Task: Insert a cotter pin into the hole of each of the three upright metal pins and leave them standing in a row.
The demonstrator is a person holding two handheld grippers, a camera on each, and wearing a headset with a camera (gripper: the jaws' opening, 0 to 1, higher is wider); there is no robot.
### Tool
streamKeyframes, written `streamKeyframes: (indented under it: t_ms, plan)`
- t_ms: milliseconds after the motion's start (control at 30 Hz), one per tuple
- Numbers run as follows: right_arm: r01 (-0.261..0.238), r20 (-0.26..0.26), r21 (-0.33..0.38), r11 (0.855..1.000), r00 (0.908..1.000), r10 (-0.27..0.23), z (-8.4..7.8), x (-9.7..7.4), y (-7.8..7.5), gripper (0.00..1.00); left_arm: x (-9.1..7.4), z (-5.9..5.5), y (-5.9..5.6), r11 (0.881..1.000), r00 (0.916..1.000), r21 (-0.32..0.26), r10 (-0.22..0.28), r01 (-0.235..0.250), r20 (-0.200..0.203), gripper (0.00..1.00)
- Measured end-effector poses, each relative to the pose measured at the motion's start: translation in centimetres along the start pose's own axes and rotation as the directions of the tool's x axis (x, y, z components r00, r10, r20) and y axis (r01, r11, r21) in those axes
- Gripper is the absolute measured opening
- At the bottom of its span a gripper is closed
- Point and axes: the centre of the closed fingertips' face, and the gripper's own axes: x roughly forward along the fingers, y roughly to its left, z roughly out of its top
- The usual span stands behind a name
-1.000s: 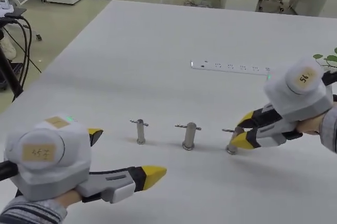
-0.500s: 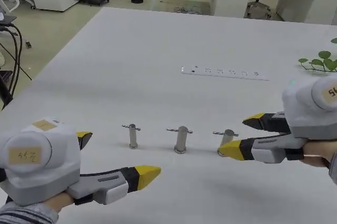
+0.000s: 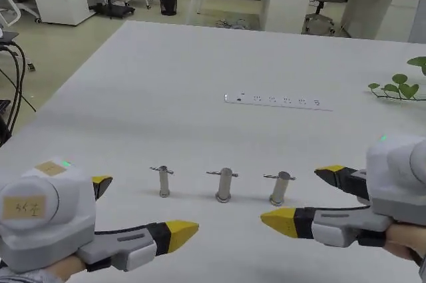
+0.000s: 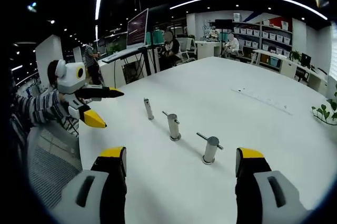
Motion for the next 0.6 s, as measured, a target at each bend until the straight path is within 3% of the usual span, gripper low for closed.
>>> streamKeyframes:
  t_ms: [267, 433, 600]
  plan:
    - [0.009, 0.033, 0.017, 1.0, 0.9994, -0.009, -0.6, -0.3, 0.8, 0.96, 0.3, -0.2, -0.4, 1.0, 0.9998, 0.023, -0.014, 0.014, -0.011, 0.99]
    - [0.011, 0.058, 0.032, 0.999, 0.9982, -0.012, -0.5, -0.5, 1.2, 0.97, 0.3, -0.3, -0.4, 0.999, 0.9997, 0.024, -0.021, 0.021, -0.012, 0.99]
    - [0.021, 0.051, 0.018, 1.0, 0.9985, -0.021, -0.8, -0.6, 1.4, 0.96, 0.3, -0.5, -0.4, 0.999, 0.9996, 0.027, -0.023, 0.023, -0.018, 0.99]
